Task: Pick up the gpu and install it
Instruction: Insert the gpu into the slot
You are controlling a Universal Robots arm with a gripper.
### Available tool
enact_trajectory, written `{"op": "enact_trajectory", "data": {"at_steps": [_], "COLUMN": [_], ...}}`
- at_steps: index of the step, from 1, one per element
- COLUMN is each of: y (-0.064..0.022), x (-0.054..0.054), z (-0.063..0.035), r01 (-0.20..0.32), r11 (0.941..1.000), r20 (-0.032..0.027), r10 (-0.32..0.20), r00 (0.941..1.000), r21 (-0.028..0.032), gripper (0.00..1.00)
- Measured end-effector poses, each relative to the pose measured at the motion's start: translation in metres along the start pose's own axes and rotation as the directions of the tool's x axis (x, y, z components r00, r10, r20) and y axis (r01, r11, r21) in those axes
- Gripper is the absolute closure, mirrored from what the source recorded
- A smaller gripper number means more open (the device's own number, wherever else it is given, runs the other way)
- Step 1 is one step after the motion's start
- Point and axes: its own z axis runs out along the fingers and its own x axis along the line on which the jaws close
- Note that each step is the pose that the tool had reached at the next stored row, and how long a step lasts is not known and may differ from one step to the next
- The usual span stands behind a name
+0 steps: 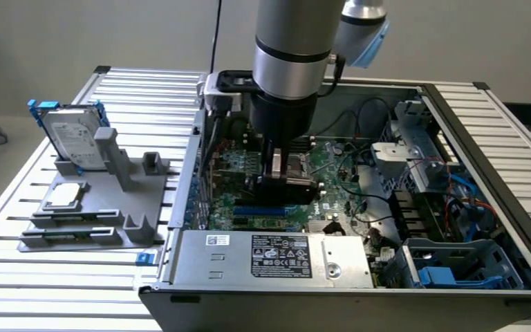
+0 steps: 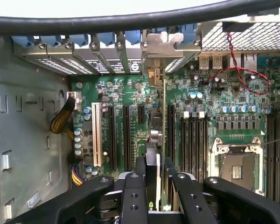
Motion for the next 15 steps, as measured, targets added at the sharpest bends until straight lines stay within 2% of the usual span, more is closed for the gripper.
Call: {"op": "enact_trajectory", "data": {"at_steps": [11,15], "y": [0.0019,0.0022], "x": [0.000,0.000], "z": [0.0100,0.0114], "r01": [0.018,0.026], "r11": [0.9998,0.9997], "r20": [-0.0001,0.0032], "r10": [-0.018,-0.026], "r00": [0.9998,0.9997], "r21": [-0.0003,-0.0006], "gripper": [0.73,0.73]}}
